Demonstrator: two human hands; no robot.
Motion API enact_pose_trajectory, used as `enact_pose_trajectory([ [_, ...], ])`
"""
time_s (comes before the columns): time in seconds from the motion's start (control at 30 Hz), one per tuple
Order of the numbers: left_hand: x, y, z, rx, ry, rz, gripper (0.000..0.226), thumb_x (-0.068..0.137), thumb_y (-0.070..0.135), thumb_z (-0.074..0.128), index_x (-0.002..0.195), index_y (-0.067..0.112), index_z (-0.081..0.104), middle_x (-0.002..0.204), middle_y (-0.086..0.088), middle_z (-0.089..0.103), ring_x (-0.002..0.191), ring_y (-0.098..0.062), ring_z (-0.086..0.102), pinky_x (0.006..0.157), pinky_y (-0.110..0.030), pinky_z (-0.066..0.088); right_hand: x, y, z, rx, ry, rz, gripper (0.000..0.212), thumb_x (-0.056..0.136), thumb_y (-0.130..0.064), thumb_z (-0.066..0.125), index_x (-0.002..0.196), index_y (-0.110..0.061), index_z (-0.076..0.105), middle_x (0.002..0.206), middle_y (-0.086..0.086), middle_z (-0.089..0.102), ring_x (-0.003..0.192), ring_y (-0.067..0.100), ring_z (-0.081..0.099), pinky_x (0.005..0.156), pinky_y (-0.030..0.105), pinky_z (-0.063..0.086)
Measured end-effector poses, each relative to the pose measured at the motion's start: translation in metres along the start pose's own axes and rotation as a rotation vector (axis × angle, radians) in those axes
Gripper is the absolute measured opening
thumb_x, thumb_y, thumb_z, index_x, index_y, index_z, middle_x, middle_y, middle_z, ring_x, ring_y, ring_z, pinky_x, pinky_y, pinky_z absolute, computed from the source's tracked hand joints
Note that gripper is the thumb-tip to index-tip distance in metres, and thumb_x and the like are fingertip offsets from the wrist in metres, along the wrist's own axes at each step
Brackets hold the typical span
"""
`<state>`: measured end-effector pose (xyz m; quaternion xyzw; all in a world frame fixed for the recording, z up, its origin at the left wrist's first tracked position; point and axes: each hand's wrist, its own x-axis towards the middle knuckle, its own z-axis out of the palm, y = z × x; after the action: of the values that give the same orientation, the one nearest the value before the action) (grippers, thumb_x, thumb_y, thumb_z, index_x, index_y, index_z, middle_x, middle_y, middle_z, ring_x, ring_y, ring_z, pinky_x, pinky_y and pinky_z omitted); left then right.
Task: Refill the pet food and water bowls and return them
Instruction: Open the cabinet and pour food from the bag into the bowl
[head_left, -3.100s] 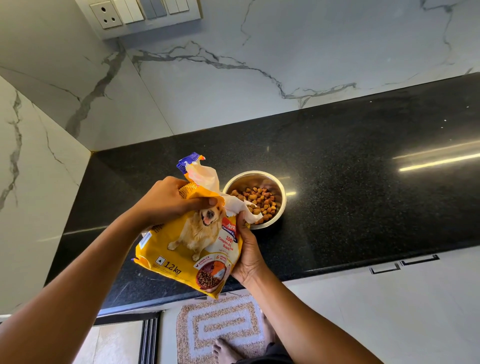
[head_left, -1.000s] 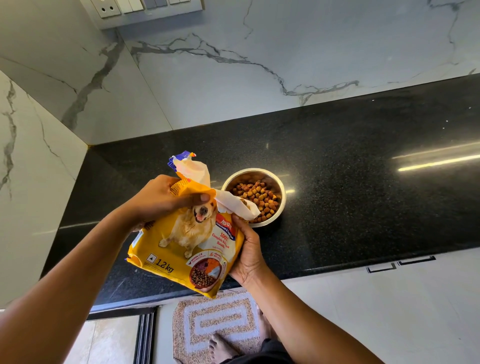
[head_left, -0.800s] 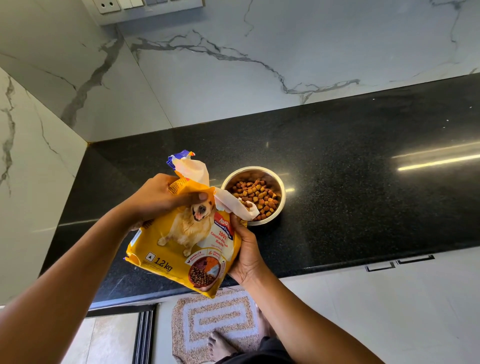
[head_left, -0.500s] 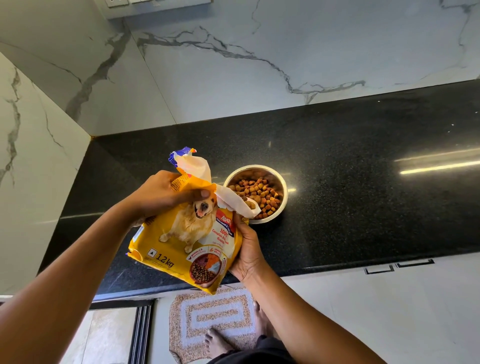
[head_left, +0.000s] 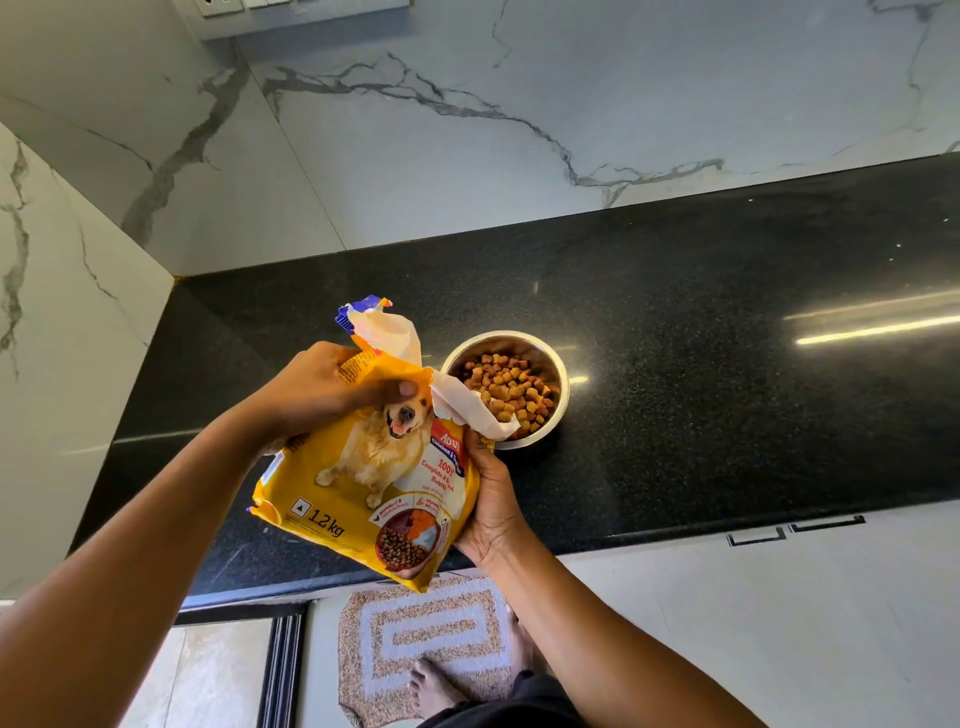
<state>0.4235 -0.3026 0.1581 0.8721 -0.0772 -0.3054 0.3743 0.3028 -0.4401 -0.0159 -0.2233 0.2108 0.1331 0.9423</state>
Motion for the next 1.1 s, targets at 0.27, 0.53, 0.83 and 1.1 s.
enact_pose_trajectory([
  [0.27, -0.006, 0.002, 0.000, -0.020, -0.007, -0.004, 0.069, 0.060, 0.068, 0.085, 0.109, 0.021, 0.074, 0.098, -0.003, 0.081, 0.089, -0.025, 0.079, 0.088, -0.054, 0.062, 0.002, -0.003, -0.002, -0.010, -0.014, 0.001, 0.072, 0.100, -0.056, 0.049, 0.152, -0.008, 0.052, 0.157, 0.031, 0.045, 0.139, 0.047, 0.046, 0.123, 0.070, 0.023],
  [0.53, -0.015, -0.003, -0.001, -0.019, 0.003, -0.012, 0.079, 0.049, 0.075, 0.076, 0.107, 0.022, 0.073, 0.096, 0.000, 0.081, 0.086, -0.022, 0.079, 0.085, -0.049, 0.063, 0.000, 0.004, -0.002, -0.032, -0.045, -0.001, 0.062, 0.099, -0.058, 0.049, 0.139, -0.015, 0.067, 0.141, 0.022, 0.063, 0.127, 0.040, 0.060, 0.119, 0.067, 0.031],
  [0.83, -0.019, -0.009, 0.001, -0.024, 0.031, -0.032, 0.060, 0.063, 0.060, 0.077, 0.109, 0.022, 0.072, 0.097, -0.002, 0.080, 0.086, -0.023, 0.079, 0.086, -0.050, 0.063, -0.001, 0.012, -0.003, -0.057, -0.119, 0.037, 0.063, 0.100, -0.058, 0.048, 0.138, -0.011, 0.067, 0.137, 0.023, 0.065, 0.124, 0.040, 0.062, 0.117, 0.066, 0.034],
  [1.1, -0.019, -0.007, -0.001, 0.000, 0.023, -0.033, 0.059, 0.065, 0.061, 0.078, 0.110, 0.023, 0.073, 0.099, -0.001, 0.080, 0.088, -0.022, 0.079, 0.088, -0.051, 0.062, -0.003, 0.013, -0.005, -0.020, -0.091, 0.012, 0.061, 0.099, -0.061, 0.046, 0.134, -0.017, 0.072, 0.136, 0.020, 0.068, 0.123, 0.038, 0.066, 0.103, 0.057, 0.054],
])
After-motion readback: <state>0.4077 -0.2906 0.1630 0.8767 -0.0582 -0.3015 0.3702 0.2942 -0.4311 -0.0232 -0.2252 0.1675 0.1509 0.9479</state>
